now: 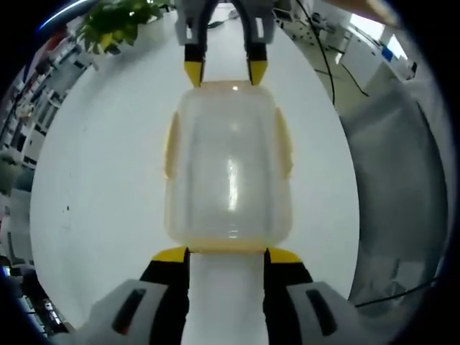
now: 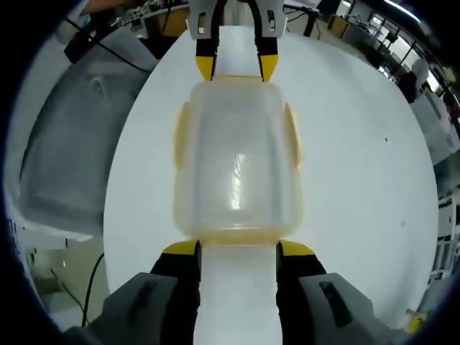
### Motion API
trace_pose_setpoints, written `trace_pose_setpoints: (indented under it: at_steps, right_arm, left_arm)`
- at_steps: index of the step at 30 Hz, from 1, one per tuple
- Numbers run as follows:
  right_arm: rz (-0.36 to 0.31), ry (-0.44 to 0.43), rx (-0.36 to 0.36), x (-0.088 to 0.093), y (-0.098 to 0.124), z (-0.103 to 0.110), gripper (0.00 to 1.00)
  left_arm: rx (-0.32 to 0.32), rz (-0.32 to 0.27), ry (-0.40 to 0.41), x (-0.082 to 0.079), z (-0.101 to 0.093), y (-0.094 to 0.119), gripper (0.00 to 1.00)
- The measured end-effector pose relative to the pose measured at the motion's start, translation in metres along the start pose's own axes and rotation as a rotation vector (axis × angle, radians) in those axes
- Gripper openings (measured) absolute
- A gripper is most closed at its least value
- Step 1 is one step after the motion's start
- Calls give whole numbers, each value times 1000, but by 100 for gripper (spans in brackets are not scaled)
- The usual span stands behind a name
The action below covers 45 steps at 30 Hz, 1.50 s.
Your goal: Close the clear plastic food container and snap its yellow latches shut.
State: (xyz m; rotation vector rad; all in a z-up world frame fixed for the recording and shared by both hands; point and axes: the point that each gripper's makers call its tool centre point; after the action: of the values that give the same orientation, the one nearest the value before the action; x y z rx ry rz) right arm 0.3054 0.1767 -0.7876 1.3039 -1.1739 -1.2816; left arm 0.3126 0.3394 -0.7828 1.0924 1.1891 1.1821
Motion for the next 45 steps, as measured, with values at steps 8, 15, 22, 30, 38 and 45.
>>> trace_pose_setpoints:
  at_steps: [8, 15, 22, 30, 38, 45]
  right_arm:
    - [13, -87, -27, 10, -20, -2, 38]
    - [26, -145, -41, 25, -31, 0, 38]
    - [-39, -346, -53, 38, -27, -3, 36]
    - [-117, -612, -47, 52, -1, -9, 42]
    - [-350, -957, -170, 39, 33, -19, 44]
    - [-576, -1209, -494, 9, 51, -13, 41]
  left_arm:
    - [15, -42, 20, -1, 5, -3, 35]
    - [33, 6, 45, 19, 4, -20, 39]
    - [115, -81, 261, 31, -1, -20, 40]
    - [192, -75, 502, 57, -7, -6, 41]
    - [375, -264, 864, 31, -13, 26, 49]
    - [620, -493, 1317, -4, 0, 49, 55]
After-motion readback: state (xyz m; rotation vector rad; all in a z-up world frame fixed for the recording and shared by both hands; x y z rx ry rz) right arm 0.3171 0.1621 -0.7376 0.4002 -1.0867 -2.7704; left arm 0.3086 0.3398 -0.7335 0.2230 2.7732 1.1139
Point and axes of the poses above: the point that each gripper's makers call its tool centre point, and the gripper's own axes: y roughly backward along the fingers, z roughly to its left, x roughly out of its underside, and after that the axes turned 12 degrees about z, right-handed
